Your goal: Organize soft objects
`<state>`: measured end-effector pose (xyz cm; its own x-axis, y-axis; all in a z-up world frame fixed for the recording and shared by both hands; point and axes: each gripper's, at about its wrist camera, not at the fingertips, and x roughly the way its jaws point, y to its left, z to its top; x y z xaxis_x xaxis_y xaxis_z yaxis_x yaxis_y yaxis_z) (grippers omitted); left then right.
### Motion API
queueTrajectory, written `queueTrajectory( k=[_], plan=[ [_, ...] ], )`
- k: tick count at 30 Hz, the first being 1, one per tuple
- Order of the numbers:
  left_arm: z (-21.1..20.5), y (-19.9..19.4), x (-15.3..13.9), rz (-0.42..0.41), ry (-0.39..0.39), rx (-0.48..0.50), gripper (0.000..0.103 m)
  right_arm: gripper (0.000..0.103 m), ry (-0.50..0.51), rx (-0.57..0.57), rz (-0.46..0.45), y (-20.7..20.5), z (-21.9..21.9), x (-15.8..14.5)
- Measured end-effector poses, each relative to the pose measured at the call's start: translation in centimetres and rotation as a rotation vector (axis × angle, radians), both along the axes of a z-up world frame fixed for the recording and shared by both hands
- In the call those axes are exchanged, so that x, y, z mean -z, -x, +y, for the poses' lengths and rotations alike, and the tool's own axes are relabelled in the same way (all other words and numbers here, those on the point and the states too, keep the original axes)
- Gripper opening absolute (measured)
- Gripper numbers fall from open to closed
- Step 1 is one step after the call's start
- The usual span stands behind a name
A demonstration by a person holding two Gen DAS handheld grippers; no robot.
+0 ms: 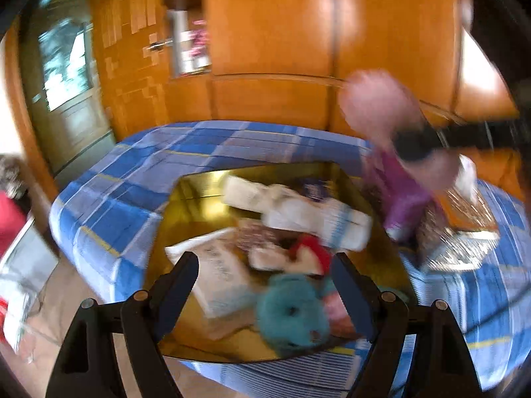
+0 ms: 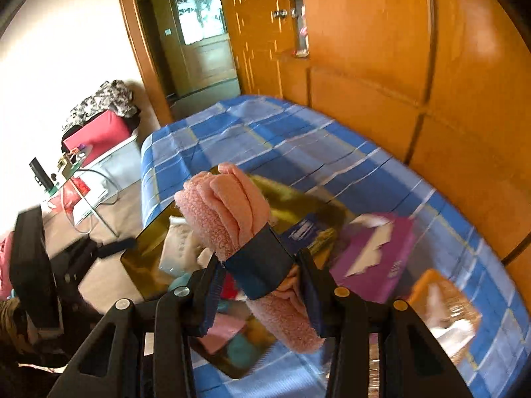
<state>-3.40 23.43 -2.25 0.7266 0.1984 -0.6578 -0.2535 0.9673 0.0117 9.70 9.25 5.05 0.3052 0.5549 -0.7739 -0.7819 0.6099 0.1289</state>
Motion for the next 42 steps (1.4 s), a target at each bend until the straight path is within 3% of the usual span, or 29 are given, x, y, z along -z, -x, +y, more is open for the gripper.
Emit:
queueTrajectory(
  k=[4,9,17,20,23,35,38,42],
  plan=[
    [3.2,0.5,-0.4,-0.026,0.022,-0.109,0.082,0.043,0.031,0.020,0.060,-0.6,2.7,2.9],
    [4.6,0.6,-0.1,-0.021,0.035,-0.140,0.082,0.043,0.093,0.058,0.074,-2.2,6.2,6.1],
    [3.1,0.0,0.4,-0.006,0.051,-0.091,0.082,0.041,0.286,0.142,-0.091,-4.7,9.3,9.0],
    [2.6,-0.2,0.5,-0.002,0.049,-0.078,0.082,0.041,0.296,0.159,-0.110,-5.3,9.4,9.4],
    [2.4,-0.3,0.6,0.005,0.049,-0.076,0.084,0.046,0.321,0.127,-0.131,-4.9,9.6,10.0],
    [1.5,-0.1,0.4,0.002,0.034,-0.061,0.087,0.049,0.212,0.171,-0.111,-3.8,7.9,8.8],
    [1.1,-0.1,0.2,-0.001,0.029,-0.056,0.088,0.063,0.187,0.195,-0.111,-3.5,7.2,8.1],
    [0.6,0.1,-0.1,-0.008,0.017,-0.051,0.091,0.065,0.134,0.232,-0.140,-2.4,5.8,6.5]
  ],
)
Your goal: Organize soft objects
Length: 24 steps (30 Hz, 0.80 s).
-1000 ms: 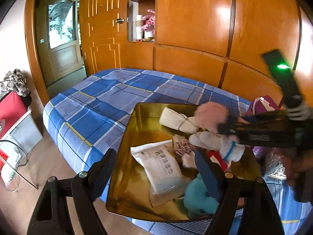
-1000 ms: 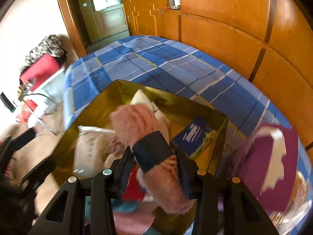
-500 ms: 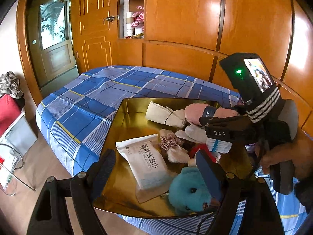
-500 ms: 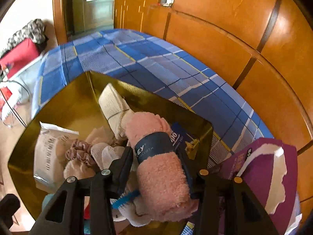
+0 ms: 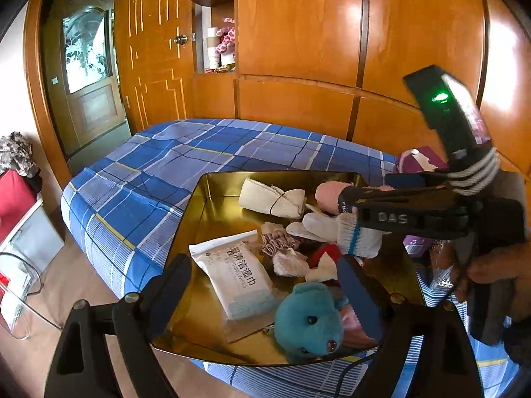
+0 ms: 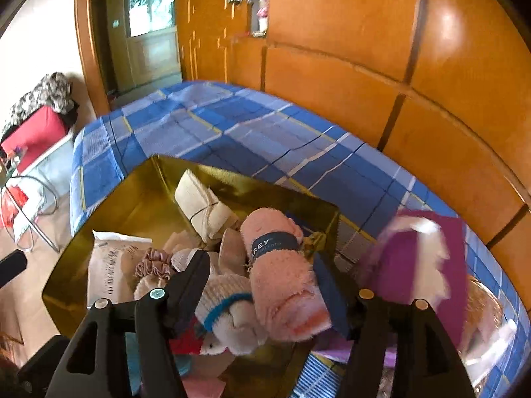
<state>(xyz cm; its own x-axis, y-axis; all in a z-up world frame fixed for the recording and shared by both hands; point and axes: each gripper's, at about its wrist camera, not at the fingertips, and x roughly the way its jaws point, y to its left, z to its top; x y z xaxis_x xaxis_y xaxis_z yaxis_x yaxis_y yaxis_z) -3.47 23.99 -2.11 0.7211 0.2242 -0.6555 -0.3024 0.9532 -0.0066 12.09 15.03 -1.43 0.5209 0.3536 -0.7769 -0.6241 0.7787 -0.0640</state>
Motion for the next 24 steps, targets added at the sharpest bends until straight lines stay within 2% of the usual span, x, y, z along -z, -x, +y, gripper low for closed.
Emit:
queueTrajectory(
  k=[6,11,18,24],
  plan=[
    [-1.1,0.1,-0.5,-0.008,-0.014,0.006,0.093,0.065,-0.064,0.053,-0.062,2.7,-2.8,-2.4],
    [-2.1,0.5,-1.2,-0.030,-0.038,-0.006,0.103,0.065,-0.090,0.113,-0.133,5.3,-5.3,-3.5],
    [-4.3,0.6,-1.5,-0.044,-0.046,0.004,0.103,0.065,-0.130,0.285,-0.147,9.0,-10.3,-2.1],
    [-6.3,0.8,-1.7,-0.058,-0.053,0.038,0.103,0.066,-0.112,0.345,-0.147,11.0,-12.4,-0.7]
  ],
)
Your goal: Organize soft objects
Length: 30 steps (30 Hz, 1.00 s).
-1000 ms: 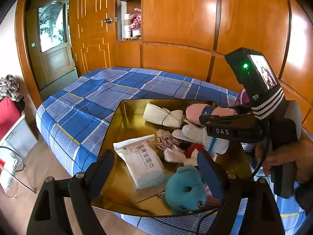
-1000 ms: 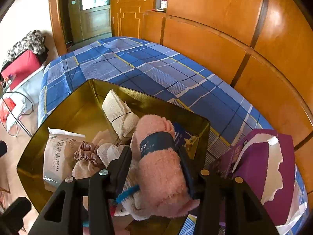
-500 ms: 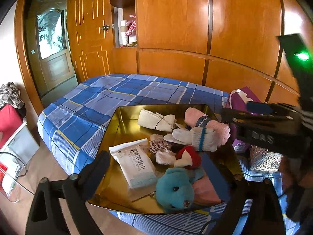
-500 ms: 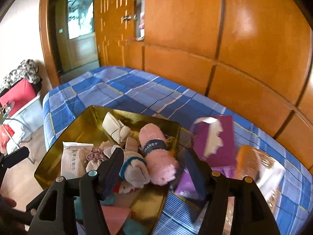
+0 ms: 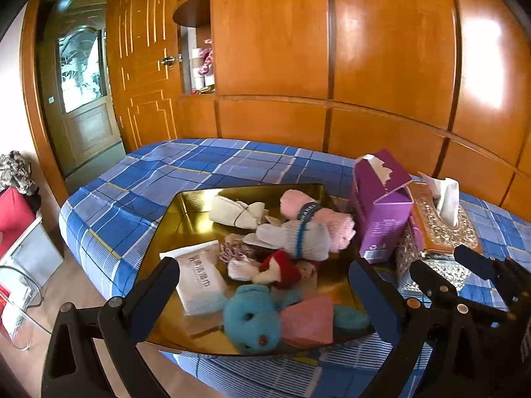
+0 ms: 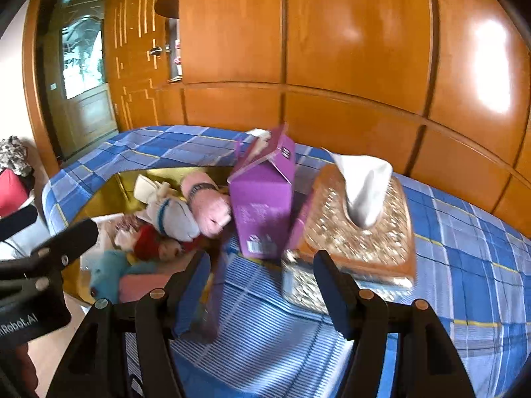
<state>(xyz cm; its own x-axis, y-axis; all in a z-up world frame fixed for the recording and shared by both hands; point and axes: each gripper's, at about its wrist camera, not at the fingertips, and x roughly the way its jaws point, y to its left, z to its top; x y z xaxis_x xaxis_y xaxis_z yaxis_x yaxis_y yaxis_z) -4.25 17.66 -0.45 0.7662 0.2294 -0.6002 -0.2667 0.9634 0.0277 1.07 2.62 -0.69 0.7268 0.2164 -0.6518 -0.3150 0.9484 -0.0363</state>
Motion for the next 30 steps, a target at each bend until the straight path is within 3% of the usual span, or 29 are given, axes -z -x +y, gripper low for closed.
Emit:
queueTrajectory(
  k=[9,30],
  plan=[
    [-0.6,0.4,-0.1,-0.006,0.000,-0.010,0.103,0.066,-0.006,0.018,-0.029,0.7,-0.6,-0.6],
    [1.1,0.2,0.2,-0.008,0.021,-0.068,0.103,0.066,0.002,0.004,0.005,0.6,-0.2,0.2]
  ],
)
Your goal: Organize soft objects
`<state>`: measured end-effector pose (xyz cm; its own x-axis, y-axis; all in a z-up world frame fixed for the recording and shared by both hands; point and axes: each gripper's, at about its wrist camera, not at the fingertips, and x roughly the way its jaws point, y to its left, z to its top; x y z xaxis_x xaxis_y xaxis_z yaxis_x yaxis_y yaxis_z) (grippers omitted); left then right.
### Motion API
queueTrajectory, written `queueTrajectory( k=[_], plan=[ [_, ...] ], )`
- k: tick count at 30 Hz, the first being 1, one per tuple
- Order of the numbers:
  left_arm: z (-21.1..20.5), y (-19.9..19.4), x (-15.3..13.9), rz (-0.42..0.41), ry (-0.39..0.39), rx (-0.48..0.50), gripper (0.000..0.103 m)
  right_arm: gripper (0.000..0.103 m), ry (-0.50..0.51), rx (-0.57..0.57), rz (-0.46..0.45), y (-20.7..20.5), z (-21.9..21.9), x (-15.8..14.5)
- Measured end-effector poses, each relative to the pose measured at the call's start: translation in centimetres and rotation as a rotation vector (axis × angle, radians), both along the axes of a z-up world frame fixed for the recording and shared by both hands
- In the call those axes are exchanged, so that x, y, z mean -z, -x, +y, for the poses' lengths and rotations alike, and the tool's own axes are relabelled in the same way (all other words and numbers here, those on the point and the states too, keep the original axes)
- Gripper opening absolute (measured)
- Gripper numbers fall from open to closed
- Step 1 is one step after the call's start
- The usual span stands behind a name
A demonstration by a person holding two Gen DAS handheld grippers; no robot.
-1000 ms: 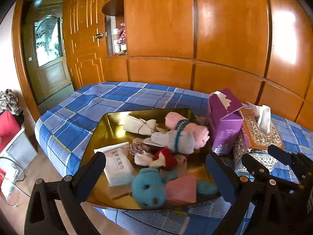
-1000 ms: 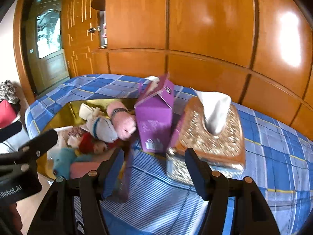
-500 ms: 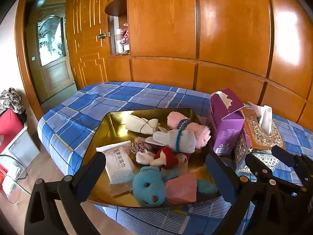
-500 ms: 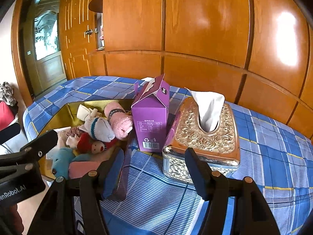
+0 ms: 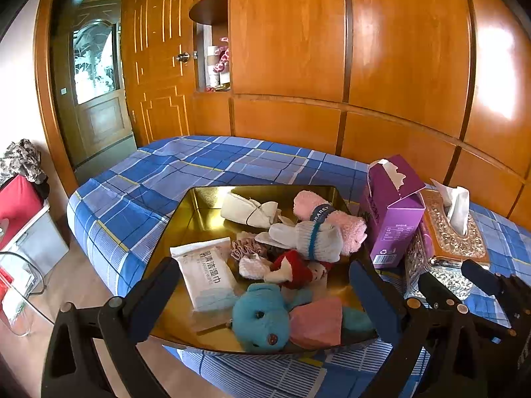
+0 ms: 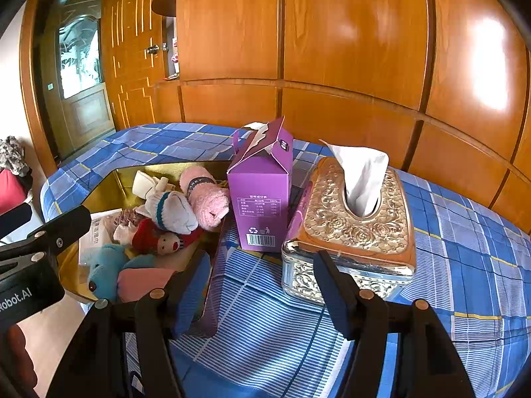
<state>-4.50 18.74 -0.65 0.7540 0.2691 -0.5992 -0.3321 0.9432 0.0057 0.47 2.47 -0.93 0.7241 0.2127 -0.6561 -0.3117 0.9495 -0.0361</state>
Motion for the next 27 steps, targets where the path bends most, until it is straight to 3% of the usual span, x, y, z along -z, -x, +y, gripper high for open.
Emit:
queueTrajectory(
  k=[27],
  plan=[
    [0.33,0.44,-0.17,-0.031,0.007,-0.002,0.102,0.066,-0.004,-0.013,-0.009,0.25,-0.03,-0.03]
  ],
)
